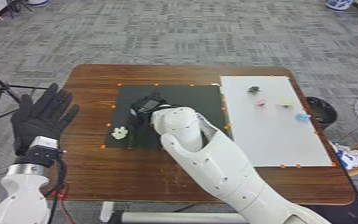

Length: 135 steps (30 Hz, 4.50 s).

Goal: Arrange flowers

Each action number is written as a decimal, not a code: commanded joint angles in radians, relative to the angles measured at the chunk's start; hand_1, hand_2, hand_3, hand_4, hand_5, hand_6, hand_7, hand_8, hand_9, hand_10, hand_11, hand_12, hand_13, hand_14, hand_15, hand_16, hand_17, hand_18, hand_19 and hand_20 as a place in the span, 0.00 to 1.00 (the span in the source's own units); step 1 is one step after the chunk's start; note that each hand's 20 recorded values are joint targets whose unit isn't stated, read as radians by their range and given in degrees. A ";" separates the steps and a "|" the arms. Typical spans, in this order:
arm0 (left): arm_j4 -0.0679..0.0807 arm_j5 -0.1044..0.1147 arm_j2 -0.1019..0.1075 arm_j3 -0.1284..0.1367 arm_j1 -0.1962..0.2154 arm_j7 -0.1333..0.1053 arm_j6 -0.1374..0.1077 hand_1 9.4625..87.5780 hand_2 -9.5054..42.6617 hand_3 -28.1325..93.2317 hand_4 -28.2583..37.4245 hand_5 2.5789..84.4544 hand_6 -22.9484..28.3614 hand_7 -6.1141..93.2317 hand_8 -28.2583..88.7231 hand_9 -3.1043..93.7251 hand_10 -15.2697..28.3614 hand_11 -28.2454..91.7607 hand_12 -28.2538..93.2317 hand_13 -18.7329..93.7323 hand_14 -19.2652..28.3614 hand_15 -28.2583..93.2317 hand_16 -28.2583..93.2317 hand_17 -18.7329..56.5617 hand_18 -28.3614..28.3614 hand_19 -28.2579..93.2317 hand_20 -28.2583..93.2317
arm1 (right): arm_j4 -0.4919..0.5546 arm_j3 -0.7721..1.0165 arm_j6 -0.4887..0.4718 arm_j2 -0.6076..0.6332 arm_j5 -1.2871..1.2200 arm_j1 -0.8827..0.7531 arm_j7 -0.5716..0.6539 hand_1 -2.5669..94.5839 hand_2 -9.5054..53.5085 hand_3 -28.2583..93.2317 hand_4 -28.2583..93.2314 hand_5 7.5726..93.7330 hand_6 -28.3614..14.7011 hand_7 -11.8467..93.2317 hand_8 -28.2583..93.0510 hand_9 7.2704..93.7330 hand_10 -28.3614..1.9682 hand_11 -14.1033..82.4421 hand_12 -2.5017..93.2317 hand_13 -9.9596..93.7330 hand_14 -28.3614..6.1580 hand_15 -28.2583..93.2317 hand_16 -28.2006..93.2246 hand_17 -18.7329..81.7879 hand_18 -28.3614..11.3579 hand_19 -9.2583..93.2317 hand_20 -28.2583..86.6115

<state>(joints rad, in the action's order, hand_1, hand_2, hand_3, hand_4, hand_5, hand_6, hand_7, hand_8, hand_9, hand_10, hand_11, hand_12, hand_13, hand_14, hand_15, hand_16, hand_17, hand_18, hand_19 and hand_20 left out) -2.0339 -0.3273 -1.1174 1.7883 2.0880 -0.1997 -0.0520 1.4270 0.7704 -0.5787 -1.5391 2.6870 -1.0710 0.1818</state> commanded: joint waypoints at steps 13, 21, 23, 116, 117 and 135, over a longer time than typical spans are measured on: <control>0.003 0.005 -0.004 -0.009 0.007 0.004 0.004 0.18 0.51 0.78 0.00 0.44 0.62 0.14 0.17 0.36 0.69 0.38 0.28 0.37 0.66 0.37 0.18 0.11 0.74 0.53 0.28 | 0.038 -0.049 0.058 0.021 -0.004 0.019 0.007 0.28 0.25 0.88 0.05 0.45 0.43 0.23 0.15 0.47 0.41 0.29 0.17 0.33 0.28 0.59 0.32 0.20 0.12 0.69 0.43; 0.002 0.003 -0.004 -0.012 0.005 0.006 0.002 0.18 0.51 0.78 0.00 0.44 0.62 0.14 0.17 0.36 0.69 0.37 0.29 0.37 0.67 0.37 0.18 0.11 0.74 0.53 0.28 | 0.052 -0.062 0.084 0.033 -0.004 0.018 0.007 0.29 0.25 0.88 0.05 0.41 0.45 0.23 0.15 0.45 0.45 0.29 0.17 0.34 0.29 0.59 0.33 0.20 0.12 0.69 0.43; 0.002 0.001 -0.004 -0.011 0.006 0.006 0.004 0.18 0.51 0.78 0.00 0.44 0.62 0.14 0.17 0.36 0.69 0.37 0.29 0.37 0.67 0.37 0.18 0.11 0.74 0.53 0.28 | 0.054 -0.060 0.088 0.035 -0.019 0.019 0.010 0.29 0.25 0.88 0.05 0.41 0.45 0.22 0.15 0.45 0.44 0.29 0.17 0.34 0.29 0.59 0.33 0.20 0.12 0.69 0.43; 0.050 -0.137 0.034 -0.183 -0.248 0.042 -0.051 0.19 0.53 0.77 0.00 0.42 0.61 0.14 0.17 0.28 0.62 0.35 0.26 0.30 0.57 0.31 0.18 0.15 0.66 0.50 0.26 | 0.299 0.639 0.332 0.606 -0.278 -0.519 0.519 0.51 0.06 0.86 0.00 0.60 0.59 0.27 0.12 0.64 0.51 0.33 0.18 0.67 0.51 0.64 0.40 0.44 0.13 0.86 0.50; 0.050 -0.134 0.033 -0.182 -0.248 0.040 -0.054 0.20 0.53 0.77 0.00 0.42 0.61 0.14 0.17 0.28 0.62 0.35 0.26 0.30 0.57 0.31 0.18 0.15 0.66 0.50 0.26 | 0.299 0.641 0.331 0.605 -0.274 -0.522 0.515 0.52 0.06 0.86 0.00 0.63 0.59 0.28 0.14 0.67 0.51 0.34 0.19 0.68 0.52 0.64 0.43 0.44 0.13 0.86 0.51; 0.057 -0.109 0.019 -0.153 -0.221 0.030 -0.061 0.20 0.52 0.76 0.00 0.42 0.61 0.14 0.17 0.29 0.62 0.35 0.26 0.31 0.57 0.31 0.18 0.14 0.67 0.50 0.26 | 0.417 0.642 0.571 0.630 -0.213 -0.570 0.480 0.67 0.00 0.83 0.00 0.76 0.64 0.44 0.24 0.87 0.69 0.31 0.54 0.77 0.66 0.62 0.63 0.52 0.16 0.87 0.61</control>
<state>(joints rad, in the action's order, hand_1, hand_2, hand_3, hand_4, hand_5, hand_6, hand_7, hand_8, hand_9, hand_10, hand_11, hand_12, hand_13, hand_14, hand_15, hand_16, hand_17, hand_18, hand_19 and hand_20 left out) -1.9823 -0.4524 -1.0869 1.6221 1.8505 -0.1650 -0.1192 1.7519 1.4069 -0.0913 -0.9298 2.4552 -1.6183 0.6942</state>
